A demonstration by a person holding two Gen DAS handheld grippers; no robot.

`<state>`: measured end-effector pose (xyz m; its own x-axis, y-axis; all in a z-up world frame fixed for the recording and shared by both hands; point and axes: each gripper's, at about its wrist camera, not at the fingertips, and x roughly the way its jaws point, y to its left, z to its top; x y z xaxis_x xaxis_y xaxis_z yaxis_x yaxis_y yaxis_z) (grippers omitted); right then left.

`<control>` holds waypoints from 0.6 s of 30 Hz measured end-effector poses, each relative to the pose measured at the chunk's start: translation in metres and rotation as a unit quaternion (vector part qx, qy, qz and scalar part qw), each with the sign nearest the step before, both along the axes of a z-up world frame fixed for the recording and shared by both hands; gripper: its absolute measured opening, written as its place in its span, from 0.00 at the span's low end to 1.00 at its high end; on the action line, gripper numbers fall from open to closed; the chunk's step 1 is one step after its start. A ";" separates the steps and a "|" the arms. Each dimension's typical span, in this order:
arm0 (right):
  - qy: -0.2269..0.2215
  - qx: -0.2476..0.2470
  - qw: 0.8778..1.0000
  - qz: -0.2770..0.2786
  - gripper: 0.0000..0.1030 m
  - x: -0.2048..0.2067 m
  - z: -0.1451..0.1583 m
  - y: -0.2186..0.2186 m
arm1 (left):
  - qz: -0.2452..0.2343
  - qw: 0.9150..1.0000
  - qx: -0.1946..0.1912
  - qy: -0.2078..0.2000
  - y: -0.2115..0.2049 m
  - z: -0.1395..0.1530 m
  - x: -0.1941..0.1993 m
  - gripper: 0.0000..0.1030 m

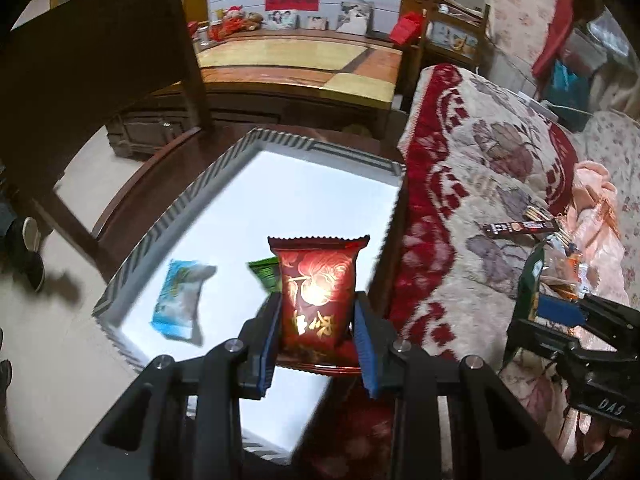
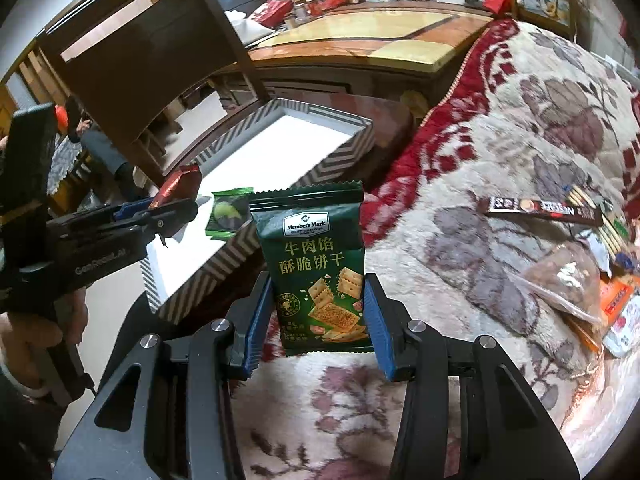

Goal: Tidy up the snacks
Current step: 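Carry the red packet with the left gripper and green cracker packet with the right to the tray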

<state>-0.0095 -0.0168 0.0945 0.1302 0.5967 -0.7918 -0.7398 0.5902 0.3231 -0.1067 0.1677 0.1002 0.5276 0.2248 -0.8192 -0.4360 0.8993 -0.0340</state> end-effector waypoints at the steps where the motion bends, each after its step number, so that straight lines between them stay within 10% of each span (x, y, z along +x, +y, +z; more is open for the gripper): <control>1: 0.003 0.002 1.000 0.003 0.42 0.000 0.001 0.003 | 0.004 1.000 -0.003 0.002 0.005 0.000 -0.003 0.35; 18: -0.012 -0.012 0.999 0.050 0.42 -0.006 0.011 0.072 | 0.059 0.998 -0.012 0.004 0.055 -0.014 -0.018 0.35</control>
